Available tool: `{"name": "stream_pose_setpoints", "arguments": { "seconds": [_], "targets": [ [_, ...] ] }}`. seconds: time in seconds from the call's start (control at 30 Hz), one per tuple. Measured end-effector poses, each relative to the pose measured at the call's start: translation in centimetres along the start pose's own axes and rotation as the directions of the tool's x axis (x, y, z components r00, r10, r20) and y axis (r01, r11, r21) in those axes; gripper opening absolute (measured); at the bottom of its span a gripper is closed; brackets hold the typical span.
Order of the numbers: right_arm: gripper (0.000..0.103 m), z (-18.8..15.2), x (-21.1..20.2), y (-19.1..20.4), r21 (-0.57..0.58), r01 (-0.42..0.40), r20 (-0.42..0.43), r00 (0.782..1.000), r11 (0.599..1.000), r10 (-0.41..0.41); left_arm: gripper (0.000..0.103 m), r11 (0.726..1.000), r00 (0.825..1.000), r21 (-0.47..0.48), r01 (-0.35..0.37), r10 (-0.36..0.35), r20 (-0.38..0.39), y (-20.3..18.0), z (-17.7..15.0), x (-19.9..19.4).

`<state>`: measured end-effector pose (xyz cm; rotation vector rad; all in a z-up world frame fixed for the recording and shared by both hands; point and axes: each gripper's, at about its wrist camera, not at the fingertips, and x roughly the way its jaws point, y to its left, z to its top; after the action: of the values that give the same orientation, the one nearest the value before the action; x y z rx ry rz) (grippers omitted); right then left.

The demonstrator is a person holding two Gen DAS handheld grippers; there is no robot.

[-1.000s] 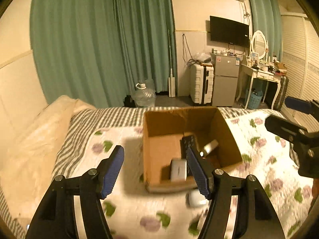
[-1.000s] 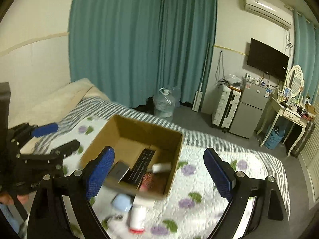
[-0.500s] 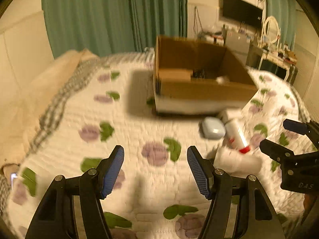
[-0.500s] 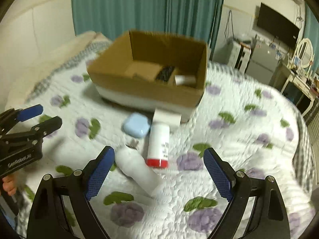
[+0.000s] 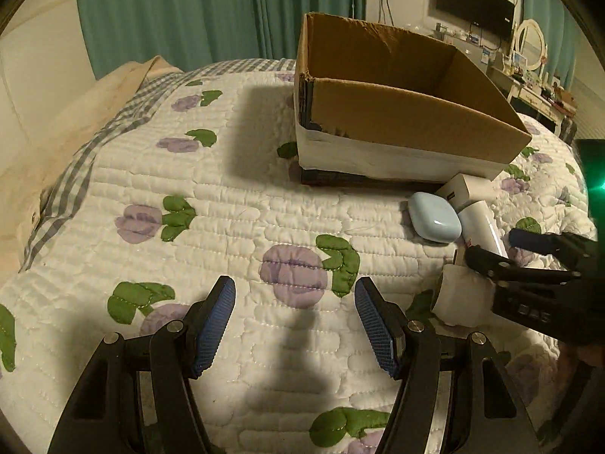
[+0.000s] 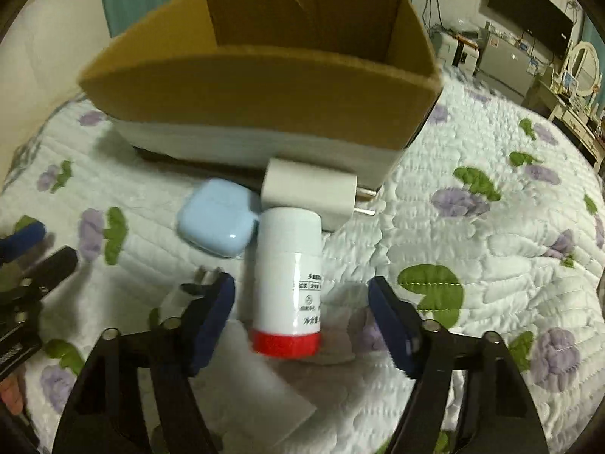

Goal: Organize rigid objects
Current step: 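Grasp the white bottle with red cap with the right tool, then grasp the blue earbud case with the left tool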

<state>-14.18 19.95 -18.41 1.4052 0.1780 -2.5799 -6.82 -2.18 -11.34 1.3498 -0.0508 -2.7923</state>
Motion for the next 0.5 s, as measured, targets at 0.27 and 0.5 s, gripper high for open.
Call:
{"name": "stream_pose_setpoints", "arguments": {
  "seconds": [0.27, 0.5],
  "targets": [
    [0.037, 0.0, -0.9, -0.6, 0.007, -0.014, 0.025, 1.000, 1.000, 0.014, 0.068, 0.999, 1.000, 0.048, 0.016, -0.017, 0.006, -2.0, 1.3, -0.1],
    [0.036, 0.7, -3.8, -3.5, 0.033, 0.050, 0.066, 0.996, 0.998, -0.052, 0.068, 0.989, 0.996, 0.111, 0.095, -0.095, -0.006, -6.3, 3.1, 1.3]
  ]
}}
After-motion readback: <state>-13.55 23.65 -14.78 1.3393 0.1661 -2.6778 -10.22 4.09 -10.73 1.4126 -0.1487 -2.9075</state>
